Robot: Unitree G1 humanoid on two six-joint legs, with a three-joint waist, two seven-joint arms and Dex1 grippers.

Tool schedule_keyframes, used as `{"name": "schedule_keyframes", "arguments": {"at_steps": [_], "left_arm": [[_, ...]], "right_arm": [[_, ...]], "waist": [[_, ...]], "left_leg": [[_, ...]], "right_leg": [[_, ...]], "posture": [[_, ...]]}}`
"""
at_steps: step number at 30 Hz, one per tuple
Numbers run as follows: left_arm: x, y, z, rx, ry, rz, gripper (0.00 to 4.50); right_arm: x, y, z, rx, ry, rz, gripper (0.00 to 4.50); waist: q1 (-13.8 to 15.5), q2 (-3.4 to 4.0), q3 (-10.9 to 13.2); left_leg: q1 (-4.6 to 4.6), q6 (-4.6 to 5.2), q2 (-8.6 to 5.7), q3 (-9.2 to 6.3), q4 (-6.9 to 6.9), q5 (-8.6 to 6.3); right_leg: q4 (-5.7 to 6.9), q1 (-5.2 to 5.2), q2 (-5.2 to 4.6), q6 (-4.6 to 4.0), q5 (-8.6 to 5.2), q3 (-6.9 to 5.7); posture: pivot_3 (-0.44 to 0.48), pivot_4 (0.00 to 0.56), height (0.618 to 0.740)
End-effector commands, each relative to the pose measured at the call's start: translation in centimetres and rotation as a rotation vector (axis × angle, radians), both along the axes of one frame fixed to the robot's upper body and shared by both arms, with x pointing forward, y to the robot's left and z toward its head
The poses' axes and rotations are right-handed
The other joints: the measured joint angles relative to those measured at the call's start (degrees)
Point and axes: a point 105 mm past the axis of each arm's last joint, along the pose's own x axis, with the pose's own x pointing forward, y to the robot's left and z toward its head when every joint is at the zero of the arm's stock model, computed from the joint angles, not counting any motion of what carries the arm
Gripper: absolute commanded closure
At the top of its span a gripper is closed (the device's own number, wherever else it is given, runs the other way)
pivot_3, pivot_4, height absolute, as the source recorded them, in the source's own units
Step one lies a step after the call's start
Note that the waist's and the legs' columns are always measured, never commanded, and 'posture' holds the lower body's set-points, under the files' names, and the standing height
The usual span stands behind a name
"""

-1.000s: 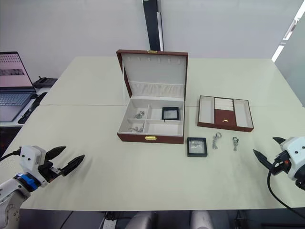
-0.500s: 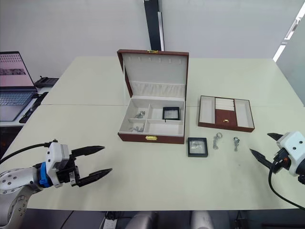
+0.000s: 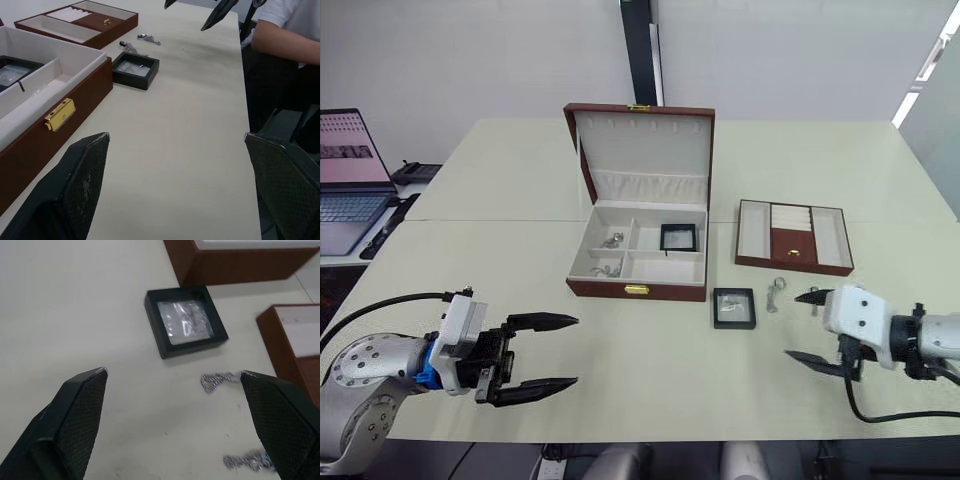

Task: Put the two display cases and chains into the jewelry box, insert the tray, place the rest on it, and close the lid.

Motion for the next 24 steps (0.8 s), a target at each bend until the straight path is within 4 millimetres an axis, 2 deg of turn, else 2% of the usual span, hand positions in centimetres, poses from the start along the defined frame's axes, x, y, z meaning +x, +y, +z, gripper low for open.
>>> {"name": "schedule_keyframes", "arguments": {"at_steps": [1,2,5,9,15,24], "left_arm": [[-0.6,-0.5,0.7,-0.046,-0.041,-0.075,0.04],[-0.8,-0.6,0.8,-0.054,-0.053,-0.093,0.04],[-1.1,-0.6,0.8,-0.06,-0.08,-0.128,0.0],[-1.3,-0.8,0.6,-0.046,-0.081,-0.162,0.0],[-0.8,-1.9,1.1,-0.035,-0.074,-0.164,0.0],[-0.1,-2.4,1.9,-0.028,-0.086,-0.161,0.0]], "right_arm": [[0.0,1.4,0.3,0.012,-0.007,0.067,0.0],[0.1,1.8,0.2,0.019,-0.001,0.081,0.0],[0.5,2.7,-0.1,0.036,0.005,0.106,0.58],[1.4,3.4,-0.5,0.048,0.002,0.107,1.88],[2.6,4.4,-2.0,0.028,0.03,0.094,1.88],[4.4,5.1,-4.4,-0.027,0.031,0.088,1.88]], "waist": [[0.03,0.0,0.0],[0.05,-0.01,0.01],[0.07,-0.01,0.01],[0.04,-0.01,0.02],[0.0,-0.01,0.02],[-0.05,-0.01,0.03]], "left_leg": [[0.0,0.0,0.0,0.0,0.0,0.0],[0.0,0.0,0.0,-0.01,0.0,0.0],[-0.01,0.0,0.0,-0.02,0.0,0.0],[0.0,0.0,0.0,-0.02,0.0,0.0],[-0.01,-0.01,-0.01,-0.05,0.0,0.01],[-0.01,-0.22,-0.03,-0.04,-0.01,0.13]], "right_leg": [[-0.01,0.0,0.0,0.0,0.0,0.0],[-0.01,0.0,-0.01,0.0,0.0,0.0],[-0.03,-0.01,-0.01,0.0,0.0,-0.01],[-0.03,0.0,-0.01,0.0,0.0,-0.01],[-0.03,-0.01,-0.01,0.0,0.0,-0.02],[-0.01,-0.05,0.0,0.0,0.0,0.0]], "posture": [[0.0,0.15,0.74],[0.0,0.15,0.74],[0.0,0.15,0.74],[0.0,0.15,0.74],[0.0,0.15,0.74],[0.0,0.15,0.74]]}}
